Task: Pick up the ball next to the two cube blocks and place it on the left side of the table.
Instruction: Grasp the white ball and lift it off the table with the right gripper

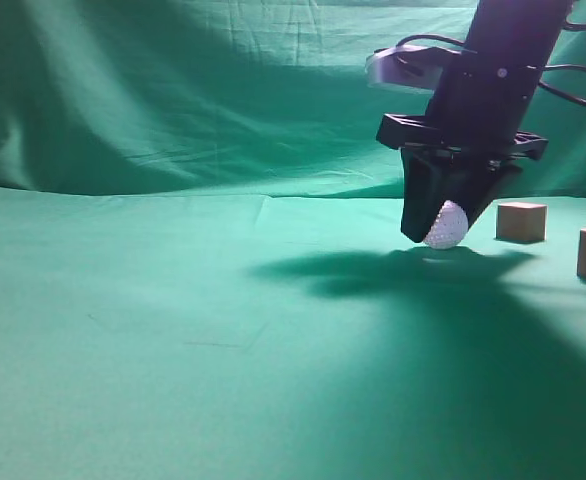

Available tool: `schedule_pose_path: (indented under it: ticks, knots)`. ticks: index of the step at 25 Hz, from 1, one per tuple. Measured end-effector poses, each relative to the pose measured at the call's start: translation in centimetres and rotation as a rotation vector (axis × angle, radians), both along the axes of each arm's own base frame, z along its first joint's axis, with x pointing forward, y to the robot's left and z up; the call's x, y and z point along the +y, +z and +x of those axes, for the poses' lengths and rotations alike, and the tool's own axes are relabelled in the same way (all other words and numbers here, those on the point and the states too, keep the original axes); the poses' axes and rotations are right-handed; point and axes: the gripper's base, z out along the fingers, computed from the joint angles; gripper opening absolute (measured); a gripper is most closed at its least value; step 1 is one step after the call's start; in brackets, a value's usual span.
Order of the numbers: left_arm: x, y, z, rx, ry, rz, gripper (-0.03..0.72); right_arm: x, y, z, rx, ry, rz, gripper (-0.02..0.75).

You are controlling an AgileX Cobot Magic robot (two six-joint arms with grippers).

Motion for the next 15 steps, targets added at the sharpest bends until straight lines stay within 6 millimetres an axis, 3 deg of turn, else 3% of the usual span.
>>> schedule_pose_path:
  ticks: [5, 9, 12, 15]
  knots:
    - [0.0, 0.0, 0.0, 0.0, 0.0, 0.0, 0.0, 0.7, 1.9, 0.8, -0.003, 0.004, 0.038, 0.314]
    - [0.0, 0.0, 0.0, 0.0, 0.0, 0.0, 0.0, 3.2, 5.9, 2.0, -0.049, 0.0, 0.196, 0.314]
    - [0.0, 0.0, 0.0, 0.0, 0.0, 0.0, 0.0, 7.1, 9.0, 2.1, -0.196, 0.087, 0.298, 0.314]
    - [0.0, 0.0, 0.0, 0.0, 0.0, 0.0, 0.0, 12.4, 10.7, 1.6, -0.36, 0.152, 0.387, 0.314]
